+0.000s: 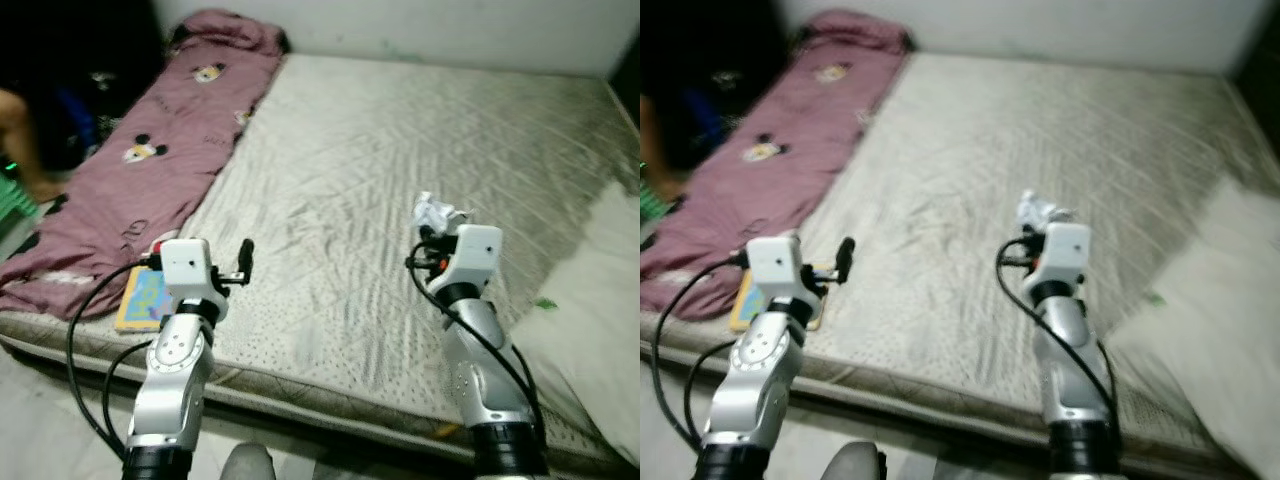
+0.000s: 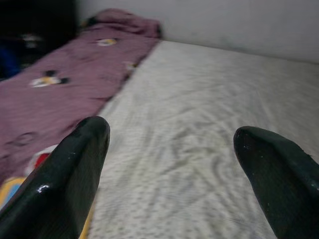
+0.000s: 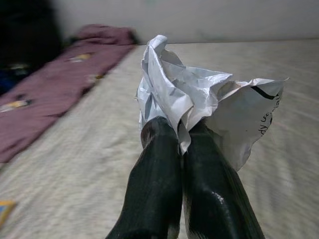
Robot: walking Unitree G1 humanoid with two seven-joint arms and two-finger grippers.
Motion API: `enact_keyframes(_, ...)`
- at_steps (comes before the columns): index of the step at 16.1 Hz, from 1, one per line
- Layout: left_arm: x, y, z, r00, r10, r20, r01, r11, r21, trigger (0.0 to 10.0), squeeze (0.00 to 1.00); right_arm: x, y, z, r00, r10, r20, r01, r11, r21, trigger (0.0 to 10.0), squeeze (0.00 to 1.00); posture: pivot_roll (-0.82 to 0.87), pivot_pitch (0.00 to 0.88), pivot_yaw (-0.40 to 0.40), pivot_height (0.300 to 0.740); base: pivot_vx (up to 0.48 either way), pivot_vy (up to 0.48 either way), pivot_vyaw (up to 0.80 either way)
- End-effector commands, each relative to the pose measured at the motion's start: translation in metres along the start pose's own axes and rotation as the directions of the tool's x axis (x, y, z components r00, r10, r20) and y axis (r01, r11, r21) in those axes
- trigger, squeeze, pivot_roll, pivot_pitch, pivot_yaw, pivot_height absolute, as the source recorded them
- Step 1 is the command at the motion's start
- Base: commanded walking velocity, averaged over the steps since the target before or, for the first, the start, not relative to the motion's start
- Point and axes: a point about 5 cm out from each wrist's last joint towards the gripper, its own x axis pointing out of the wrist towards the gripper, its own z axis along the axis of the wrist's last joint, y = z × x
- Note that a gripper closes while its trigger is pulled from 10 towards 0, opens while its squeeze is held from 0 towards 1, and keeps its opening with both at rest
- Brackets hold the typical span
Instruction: Clean up the room
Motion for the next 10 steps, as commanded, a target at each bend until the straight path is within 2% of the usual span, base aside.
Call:
enact_keyframes(1, 0.0012, -0.0026, -0.0024, 1.000, -0.006, -0.013, 0.006, 1.000, -0.002, 10.0, 0.00, -0.0029, -0.0108, -0.0009, 0.999, -0.038, 0.002, 0.038, 0.999, -0.010, 10.0, 0.00, -0.13, 0.000, 0.026, 0.740, 0.000, 0.000, 0.00)
enact_keyframes(8, 0.0019, -0.0012, -0.0024, 1.000, 0.004, -0.003, -0.004, 0.999, -0.046, 10.0, 0.00, -0.0001, -0.0144, -0.0017, 0.998, -0.064, 0.000, 0.064, 0.998, -0.019, 10.0, 0.00, -0.13, 0.000, 0.023, 0.740, 0.000, 0.000, 0.00)
enact_keyframes(10, 0.0023, -0.0016, -0.0022, 1.000, 0.003, -0.006, -0.004, 0.999, -0.052, 10.0, 0.00, 0.0006, -0.0128, -0.0024, 0.999, -0.052, -0.002, 0.052, 0.999, 0.002, 10.0, 0.00, -0.13, 0.000, 0.022, 0.740, 0.000, 0.000, 0.00)
